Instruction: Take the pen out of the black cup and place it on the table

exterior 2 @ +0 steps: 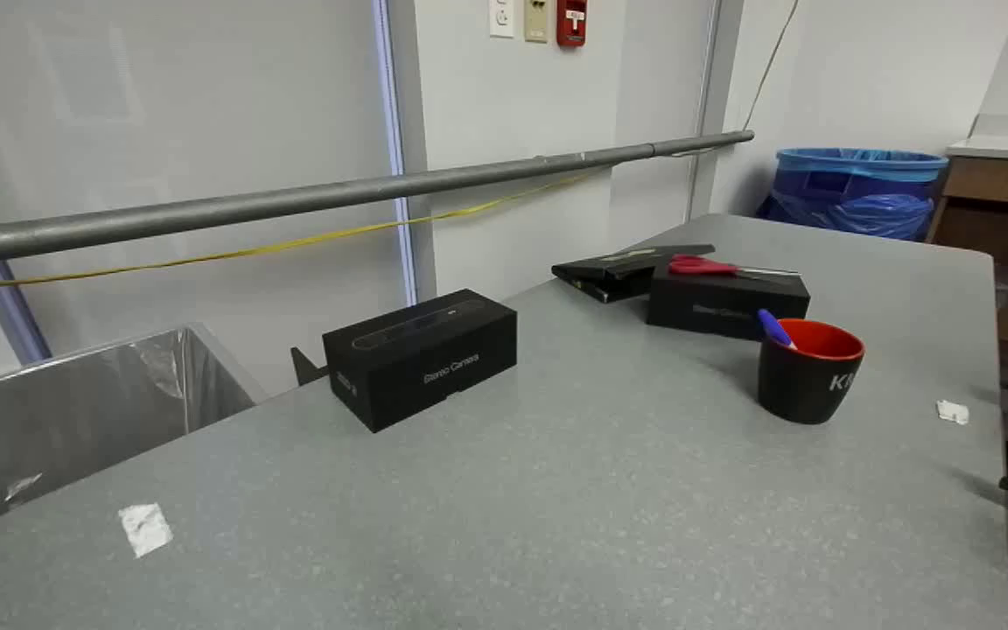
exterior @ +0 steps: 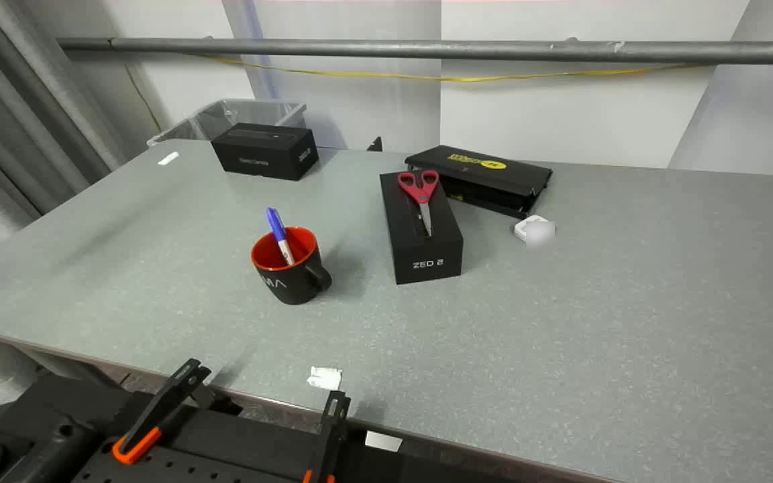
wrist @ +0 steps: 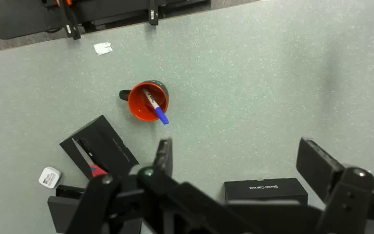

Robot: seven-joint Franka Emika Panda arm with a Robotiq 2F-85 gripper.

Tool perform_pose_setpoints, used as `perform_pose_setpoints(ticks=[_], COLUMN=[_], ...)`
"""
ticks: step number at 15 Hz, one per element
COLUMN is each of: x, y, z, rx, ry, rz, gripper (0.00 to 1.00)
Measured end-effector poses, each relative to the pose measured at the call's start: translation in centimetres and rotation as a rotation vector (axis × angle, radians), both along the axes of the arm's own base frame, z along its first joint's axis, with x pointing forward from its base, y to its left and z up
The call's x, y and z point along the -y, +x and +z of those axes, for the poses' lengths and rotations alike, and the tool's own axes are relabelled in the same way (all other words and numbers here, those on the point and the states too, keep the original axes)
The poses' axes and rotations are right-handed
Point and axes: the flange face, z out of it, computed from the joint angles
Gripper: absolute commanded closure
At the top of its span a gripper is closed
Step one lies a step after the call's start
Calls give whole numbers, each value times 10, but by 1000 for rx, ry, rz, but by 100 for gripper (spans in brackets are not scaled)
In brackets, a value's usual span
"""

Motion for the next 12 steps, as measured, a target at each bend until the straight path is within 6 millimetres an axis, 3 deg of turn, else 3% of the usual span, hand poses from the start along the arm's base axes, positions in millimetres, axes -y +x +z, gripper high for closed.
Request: perform_pose_setpoints(ticks=[8, 10, 12], x=[1, 5, 15], y=[0, 3, 11], z=[-2, -15, -41], rx=[-4, -23, -64], ry=[-8, -43, -74], rz=[18, 70, 137], gripper=[0, 0, 0])
